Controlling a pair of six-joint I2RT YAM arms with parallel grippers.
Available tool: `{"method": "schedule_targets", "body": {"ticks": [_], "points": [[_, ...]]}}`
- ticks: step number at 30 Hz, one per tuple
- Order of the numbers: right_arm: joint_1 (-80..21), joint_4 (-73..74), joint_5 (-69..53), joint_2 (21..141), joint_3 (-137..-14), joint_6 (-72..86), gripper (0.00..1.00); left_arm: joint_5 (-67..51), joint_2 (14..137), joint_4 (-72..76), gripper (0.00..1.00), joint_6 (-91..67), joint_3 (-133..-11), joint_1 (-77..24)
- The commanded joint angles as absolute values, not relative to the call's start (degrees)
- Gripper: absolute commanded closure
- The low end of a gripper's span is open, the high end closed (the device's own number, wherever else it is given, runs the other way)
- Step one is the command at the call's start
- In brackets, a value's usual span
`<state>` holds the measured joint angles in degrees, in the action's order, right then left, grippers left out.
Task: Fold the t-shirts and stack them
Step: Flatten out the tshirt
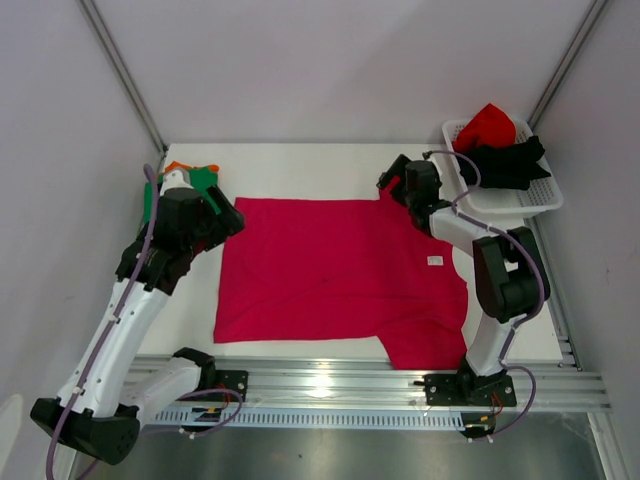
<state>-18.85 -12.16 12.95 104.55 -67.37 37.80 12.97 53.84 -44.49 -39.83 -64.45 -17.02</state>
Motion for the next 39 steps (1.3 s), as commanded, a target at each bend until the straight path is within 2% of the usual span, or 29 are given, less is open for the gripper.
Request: {"method": "schedule_targets", "body": {"ticks": [1, 5, 9, 16, 20, 25, 29, 39], "points": [[-17.1, -9.9, 14.1, 105.2, -67.7, 47.9, 0.05, 11.0, 54.7, -42.4, 0.14, -38.6, -64.5, -16.4], [-15.6, -12.5, 12.0, 106.9, -64.2, 57.6, 0.06, 9.7, 55.4, -41.6, 0.14, -38.3, -64.0, -16.4], [-16.7, -17.1, 6.4, 108.3, -63.1, 59.2, 0.07, 11.0, 57.3, -44.3, 0.14, -37.7, -66.1, -16.4], [-21.8, -23.8, -9.5, 107.8, -64.1, 50.3, 0.11, 10.9, 57.8, -44.7, 0.15, -38.2, -66.1, -16.4], [-26.2, -20.9, -10.1, 103.9, -64.4, 41.0, 0.10, 10.5, 59.3, -44.1, 0.15, -38.1, -66.2, -16.4], [-30.0, -21.6, -15.9, 102.4, -63.6, 41.6, 0.10, 11.3, 62.7, -47.0, 0.16, -39.2, -67.8, -16.4], [-37.7, -23.9, -21.5, 105.1, -63.4, 43.7, 0.10, 16.9, 63.4, -49.7, 0.16, -39.9, -71.3, -16.4], [-49.7, -28.0, -25.5, 115.1, -66.3, 45.4, 0.10, 29.3, 60.8, -55.7, 0.15, -40.2, -79.7, -16.3]]}}
